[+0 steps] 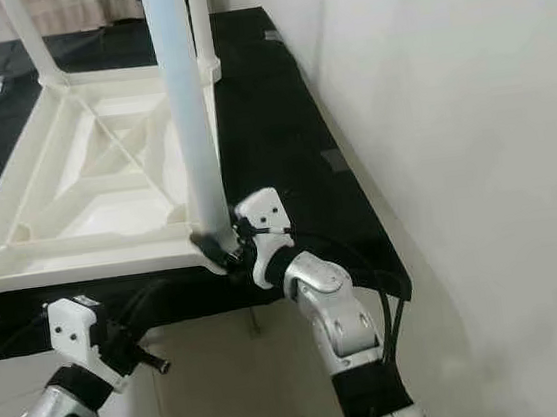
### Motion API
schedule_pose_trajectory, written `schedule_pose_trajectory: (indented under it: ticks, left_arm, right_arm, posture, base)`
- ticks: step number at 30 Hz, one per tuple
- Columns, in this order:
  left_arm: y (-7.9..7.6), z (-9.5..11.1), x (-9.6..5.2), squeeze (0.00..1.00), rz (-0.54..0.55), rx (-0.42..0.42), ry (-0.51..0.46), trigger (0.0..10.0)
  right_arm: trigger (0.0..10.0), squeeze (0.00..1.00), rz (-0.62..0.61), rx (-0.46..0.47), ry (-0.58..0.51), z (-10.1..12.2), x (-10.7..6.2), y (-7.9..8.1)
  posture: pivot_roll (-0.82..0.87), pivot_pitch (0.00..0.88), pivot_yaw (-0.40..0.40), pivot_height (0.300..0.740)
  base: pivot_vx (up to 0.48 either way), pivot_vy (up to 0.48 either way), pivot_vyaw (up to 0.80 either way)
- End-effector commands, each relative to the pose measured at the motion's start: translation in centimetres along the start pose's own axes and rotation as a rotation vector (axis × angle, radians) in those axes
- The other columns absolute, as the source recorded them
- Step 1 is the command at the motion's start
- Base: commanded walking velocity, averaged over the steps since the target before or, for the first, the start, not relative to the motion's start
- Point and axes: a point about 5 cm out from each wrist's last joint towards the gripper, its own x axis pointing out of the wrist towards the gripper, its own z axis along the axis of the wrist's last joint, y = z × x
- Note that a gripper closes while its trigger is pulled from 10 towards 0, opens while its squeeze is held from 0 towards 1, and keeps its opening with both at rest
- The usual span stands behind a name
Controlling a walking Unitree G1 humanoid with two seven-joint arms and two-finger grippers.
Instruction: Building children table
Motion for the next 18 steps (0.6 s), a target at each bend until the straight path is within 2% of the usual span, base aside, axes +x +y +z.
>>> schedule_pose_trajectory:
  ticks: [1, 2, 3, 5, 9, 12, 13, 14, 15, 18]
  left_arm:
    - [-0.2, -0.5, -0.3, 0.00, 0.005, -0.004, 0.018, 10.0]
    - [-0.2, -0.5, -0.4, 0.00, 0.004, -0.004, 0.019, 10.0]
    - [-0.3, -0.4, -0.5, 0.00, 0.004, -0.004, 0.020, 10.0]
    - [-0.4, -0.4, -0.7, 0.00, 0.003, -0.003, 0.022, 10.0]
    - [-0.4, -0.4, -0.8, 0.00, 0.002, -0.002, 0.026, 10.0]
    - [-0.5, -0.4, -0.9, 0.00, 0.003, -0.001, 0.029, 10.0]
    - [-0.6, -0.4, -0.9, 0.00, 0.004, 0.000, 0.030, 10.0]
    - [-0.6, -0.4, -0.9, 0.00, 0.004, 0.000, 0.030, 10.0]
    - [-0.6, -0.5, -0.9, 0.00, 0.004, 0.000, 0.030, 10.0]
    - [-0.6, -0.5, -0.9, 0.00, 0.005, 0.001, 0.031, 10.0]
  right_arm:
    - [10.0, 1.00, 0.042, 0.003, -0.027, 0.5, 0.2, 0.2]
    - [10.0, 0.31, 0.144, -0.065, -0.023, 1.4, 0.4, -0.5]
    - [10.0, 0.00, 0.239, -0.116, -0.009, 2.0, 0.6, -1.2]
    - [10.0, 0.00, 0.419, -0.178, 0.032, 2.7, 0.6, -2.0]
    - [10.0, 0.00, 0.509, -0.184, 0.065, 3.0, 0.9, -2.4]
    - [10.0, 0.00, 0.560, -0.155, 0.073, 3.5, 1.4, -2.8]
    - [8.5, 0.00, 0.575, -0.145, 0.077, 3.6, 1.6, -2.9]
    - [8.5, 0.00, 0.575, -0.145, 0.077, 3.6, 1.6, -2.9]
    - [0.0, 0.00, 0.587, -0.137, 0.081, 3.7, 1.7, -3.0]
    - [0.0, 0.00, 0.600, -0.132, 0.080, 3.8, 1.7, -3.0]
  posture:
    - [0.00, 0.189, -0.042, 0.740]
    - [0.01, 0.198, -0.040, 0.740]
    - [0.01, 0.200, -0.040, 0.740]
    - [0.03, 0.207, -0.040, 0.740]
    - [0.03, 0.207, -0.041, 0.740]
    - [0.04, 0.213, -0.041, 0.740]
    - [0.04, 0.213, -0.042, 0.740]
    - [0.04, 0.213, -0.042, 0.740]
    - [0.04, 0.213, -0.042, 0.740]
    - [0.04, 0.214, -0.043, 0.740]
  base:
    - [0.000, 0.000, 0.00]
    - [0.000, 0.000, 0.00]
    - [0.000, 0.000, 0.00]
    - [0.000, 0.000, 0.00]
    - [0.000, 0.000, 0.00]
    - [0.000, 0.000, 0.00]
    - [0.000, 0.000, 0.00]
    - [0.000, 0.000, 0.00]
    - [0.000, 0.000, 0.00]
    - [0.000, 0.000, 0.00]
